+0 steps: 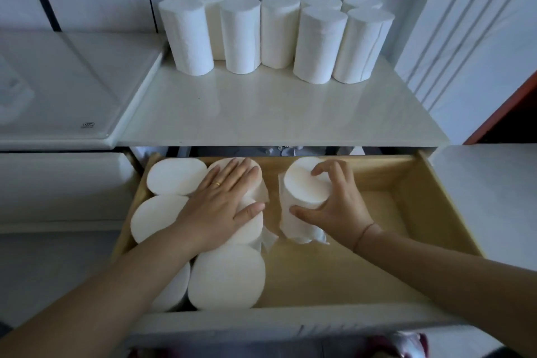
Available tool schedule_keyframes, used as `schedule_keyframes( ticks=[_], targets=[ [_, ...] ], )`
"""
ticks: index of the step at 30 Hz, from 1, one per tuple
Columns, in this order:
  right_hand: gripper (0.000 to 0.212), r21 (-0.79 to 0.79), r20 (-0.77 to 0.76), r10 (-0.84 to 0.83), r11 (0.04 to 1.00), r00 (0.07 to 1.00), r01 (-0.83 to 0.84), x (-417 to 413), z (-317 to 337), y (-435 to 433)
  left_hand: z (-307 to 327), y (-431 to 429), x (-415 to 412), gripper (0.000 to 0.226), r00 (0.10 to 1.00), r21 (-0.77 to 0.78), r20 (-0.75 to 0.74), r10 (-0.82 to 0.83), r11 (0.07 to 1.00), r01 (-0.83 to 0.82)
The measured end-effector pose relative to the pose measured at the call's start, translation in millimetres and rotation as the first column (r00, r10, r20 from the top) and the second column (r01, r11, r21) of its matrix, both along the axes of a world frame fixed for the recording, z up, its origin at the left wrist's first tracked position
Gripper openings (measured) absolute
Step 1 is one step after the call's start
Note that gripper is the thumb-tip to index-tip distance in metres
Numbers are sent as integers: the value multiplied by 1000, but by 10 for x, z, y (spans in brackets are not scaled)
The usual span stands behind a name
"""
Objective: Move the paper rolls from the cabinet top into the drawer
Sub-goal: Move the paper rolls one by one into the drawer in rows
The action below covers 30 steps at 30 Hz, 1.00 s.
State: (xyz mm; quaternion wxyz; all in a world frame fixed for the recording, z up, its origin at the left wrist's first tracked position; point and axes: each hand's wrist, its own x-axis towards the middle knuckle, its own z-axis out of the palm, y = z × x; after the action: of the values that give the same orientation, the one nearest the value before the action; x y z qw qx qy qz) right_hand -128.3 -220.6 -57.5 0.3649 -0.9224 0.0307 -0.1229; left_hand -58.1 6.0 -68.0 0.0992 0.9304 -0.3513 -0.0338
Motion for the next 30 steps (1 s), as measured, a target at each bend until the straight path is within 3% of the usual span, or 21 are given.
schedule_keyframes(
  ticks=[7,9,10,12,14,17,19,21,26,30],
  targets=[
    [84,-176,-266,-14,984,964,-35,-61,-124,-55,-3,6,-5,74,1000,-6,15,3,1000,-3],
    [78,-73,-390,-40,997,920,12,-48,-47,-137,-10,6,-2,74,1000,-6,13,4,1000,-4],
    [72,51,-462,-34,997,886,65,-21,10,-182,-15,8,-1,73,1000,-6,14,4,1000,-4],
    [62,368,-600,23,896,799,250,32,95,-248,-23,9,0,74,1000,3,19,3,1000,-3],
    [61,595,-682,127,669,721,445,51,113,-252,-31,10,7,74,1000,12,27,4,1000,-4],
    [57,727,-684,266,332,680,601,42,46,-174,-31,6,8,74,1000,2,29,5,1000,-5],
    [54,739,-673,256,196,694,645,68,28,-91,-25,6,3,74,1000,-1,30,4,1000,-4],
    [51,750,-659,216,130,720,648,123,39,8,-25,8,1,73,999,-1,36,3,1000,-3],
    [57,749,-661,110,163,742,642,318,40,167,-32,8,-3,73,999,-1,48,8,1000,-8],
    [39,747,-664,97,130,742,652,348,8,203,-14,-15,-5,75,999,7,33,3,1000,-4]
  ],
)
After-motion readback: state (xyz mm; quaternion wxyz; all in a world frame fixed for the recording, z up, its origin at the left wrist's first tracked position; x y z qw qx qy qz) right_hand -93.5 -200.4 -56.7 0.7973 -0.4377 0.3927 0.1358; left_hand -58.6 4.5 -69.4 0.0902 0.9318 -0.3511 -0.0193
